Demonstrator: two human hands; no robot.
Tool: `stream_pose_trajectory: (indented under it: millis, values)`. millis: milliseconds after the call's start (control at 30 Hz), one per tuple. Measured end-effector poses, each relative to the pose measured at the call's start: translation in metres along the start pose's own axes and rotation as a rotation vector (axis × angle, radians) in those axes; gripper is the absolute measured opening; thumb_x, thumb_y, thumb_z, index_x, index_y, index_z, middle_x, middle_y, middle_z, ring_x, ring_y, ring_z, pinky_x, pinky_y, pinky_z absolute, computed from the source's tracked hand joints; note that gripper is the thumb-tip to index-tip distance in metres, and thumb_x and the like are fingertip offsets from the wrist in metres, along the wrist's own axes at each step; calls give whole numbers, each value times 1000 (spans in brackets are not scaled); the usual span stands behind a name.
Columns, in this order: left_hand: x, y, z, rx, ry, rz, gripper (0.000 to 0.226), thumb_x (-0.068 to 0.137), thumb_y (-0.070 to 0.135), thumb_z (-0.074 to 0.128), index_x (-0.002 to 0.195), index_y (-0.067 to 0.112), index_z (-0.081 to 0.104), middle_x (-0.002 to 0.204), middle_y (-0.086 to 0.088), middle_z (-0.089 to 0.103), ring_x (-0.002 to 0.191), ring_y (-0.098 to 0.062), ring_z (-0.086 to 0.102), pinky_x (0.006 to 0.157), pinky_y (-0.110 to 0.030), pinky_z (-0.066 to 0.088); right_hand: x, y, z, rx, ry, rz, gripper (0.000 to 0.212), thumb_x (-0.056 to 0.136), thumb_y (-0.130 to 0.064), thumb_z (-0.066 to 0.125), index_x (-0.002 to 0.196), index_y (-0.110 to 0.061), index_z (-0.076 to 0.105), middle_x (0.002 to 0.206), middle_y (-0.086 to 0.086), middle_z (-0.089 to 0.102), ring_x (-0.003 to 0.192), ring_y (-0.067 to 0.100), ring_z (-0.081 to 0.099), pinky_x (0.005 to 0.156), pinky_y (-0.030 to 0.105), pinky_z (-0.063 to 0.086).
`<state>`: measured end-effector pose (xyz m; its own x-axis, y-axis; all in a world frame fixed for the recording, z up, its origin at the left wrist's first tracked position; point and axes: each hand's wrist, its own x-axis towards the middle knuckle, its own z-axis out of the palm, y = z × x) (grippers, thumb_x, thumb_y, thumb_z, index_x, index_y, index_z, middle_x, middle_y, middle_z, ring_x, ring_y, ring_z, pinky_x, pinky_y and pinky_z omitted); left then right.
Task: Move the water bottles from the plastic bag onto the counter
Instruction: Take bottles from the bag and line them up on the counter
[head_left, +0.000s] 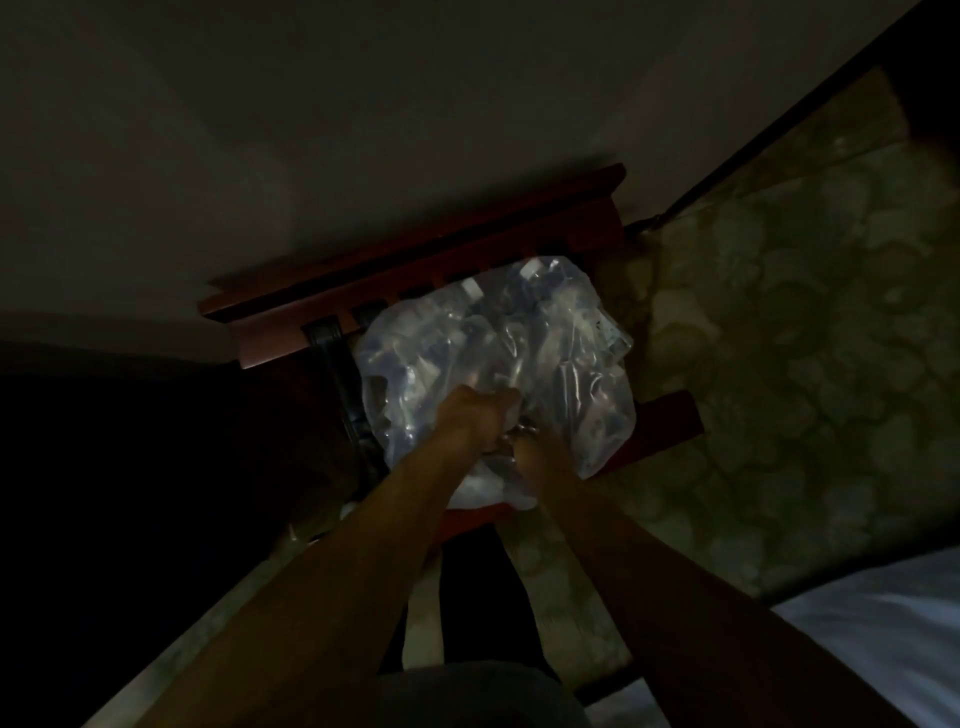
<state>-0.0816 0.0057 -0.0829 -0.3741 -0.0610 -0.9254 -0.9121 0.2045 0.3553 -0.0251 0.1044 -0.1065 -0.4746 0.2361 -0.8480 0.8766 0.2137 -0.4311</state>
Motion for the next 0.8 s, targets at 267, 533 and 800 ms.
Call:
stream_pose_trajectory:
  millis: [267, 533, 800]
  values:
    - [-37, -17, -32, 255, 44, 115, 58, 82, 63, 62, 89, 5, 68, 74, -12, 74, 70, -24, 74, 74, -35, 62, 4, -6, 12, 275, -27, 159, 28, 100, -23, 47, 127, -22, 52, 132, 20, 57, 118, 34, 59, 86, 35, 55]
    - [-48, -41, -59, 62, 6, 30, 60, 80, 66, 59, 82, 8, 73, 59, -10, 72, 49, -16, 68, 52, -23, 55, 24, -7, 19, 346, 3, 156, 40, 98, -21, 48, 137, -14, 49, 130, 16, 59, 79, 14, 64, 54, 15, 53]
    - [-55, -53, -66, -16, -52, 27, 50, 87, 53, 60, 86, 5, 71, 46, -3, 63, 38, -11, 57, 40, -17, 44, 49, -13, 26, 362, 71, 235, 42, 99, -23, 44, 139, -11, 46, 140, 19, 51, 124, 34, 55, 101, 46, 49]
